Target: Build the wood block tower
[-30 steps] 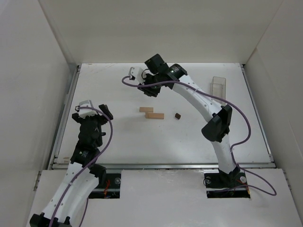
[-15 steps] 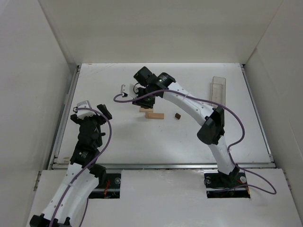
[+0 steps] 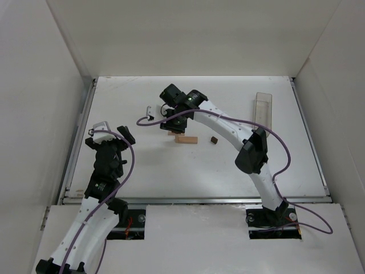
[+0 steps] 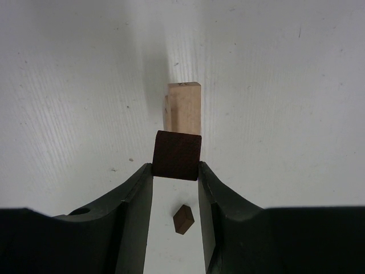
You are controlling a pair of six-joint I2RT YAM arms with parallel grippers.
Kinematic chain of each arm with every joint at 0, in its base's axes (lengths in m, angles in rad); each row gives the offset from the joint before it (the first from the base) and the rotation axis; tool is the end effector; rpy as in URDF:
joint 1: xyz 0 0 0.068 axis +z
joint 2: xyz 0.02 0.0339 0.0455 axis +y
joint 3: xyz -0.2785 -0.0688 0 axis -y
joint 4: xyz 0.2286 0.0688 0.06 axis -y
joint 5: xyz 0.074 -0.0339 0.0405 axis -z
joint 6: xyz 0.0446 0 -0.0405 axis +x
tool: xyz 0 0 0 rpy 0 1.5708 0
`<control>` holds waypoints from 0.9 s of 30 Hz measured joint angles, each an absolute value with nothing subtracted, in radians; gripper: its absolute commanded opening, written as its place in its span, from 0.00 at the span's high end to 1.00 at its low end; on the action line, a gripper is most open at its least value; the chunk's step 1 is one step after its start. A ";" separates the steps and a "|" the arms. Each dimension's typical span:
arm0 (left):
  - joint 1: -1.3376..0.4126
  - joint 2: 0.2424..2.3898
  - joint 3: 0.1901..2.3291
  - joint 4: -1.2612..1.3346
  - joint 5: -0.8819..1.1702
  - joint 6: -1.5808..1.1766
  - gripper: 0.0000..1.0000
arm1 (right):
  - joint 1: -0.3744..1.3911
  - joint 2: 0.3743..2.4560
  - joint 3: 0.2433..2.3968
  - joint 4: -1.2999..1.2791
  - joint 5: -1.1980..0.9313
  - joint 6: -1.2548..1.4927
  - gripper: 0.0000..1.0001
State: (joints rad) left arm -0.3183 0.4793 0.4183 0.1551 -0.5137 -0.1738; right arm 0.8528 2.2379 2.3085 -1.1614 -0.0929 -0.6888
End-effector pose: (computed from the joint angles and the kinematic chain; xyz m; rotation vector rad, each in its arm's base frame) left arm 0.1180 -0.0158 0.2985 -0.3085 1.4566 -0.0185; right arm 0.3066 0.3573 0.3032 -1.8787 1.8909 0.1769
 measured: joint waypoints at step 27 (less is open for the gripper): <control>-0.318 0.479 0.405 0.155 -0.487 -0.174 0.12 | 0.853 2.288 2.308 -1.144 -0.076 -0.713 1.00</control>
State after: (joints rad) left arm -0.3183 0.4793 0.4049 0.1555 -0.4873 -0.1738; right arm 0.8528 2.2875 2.3085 -1.1439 -0.0757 -0.7128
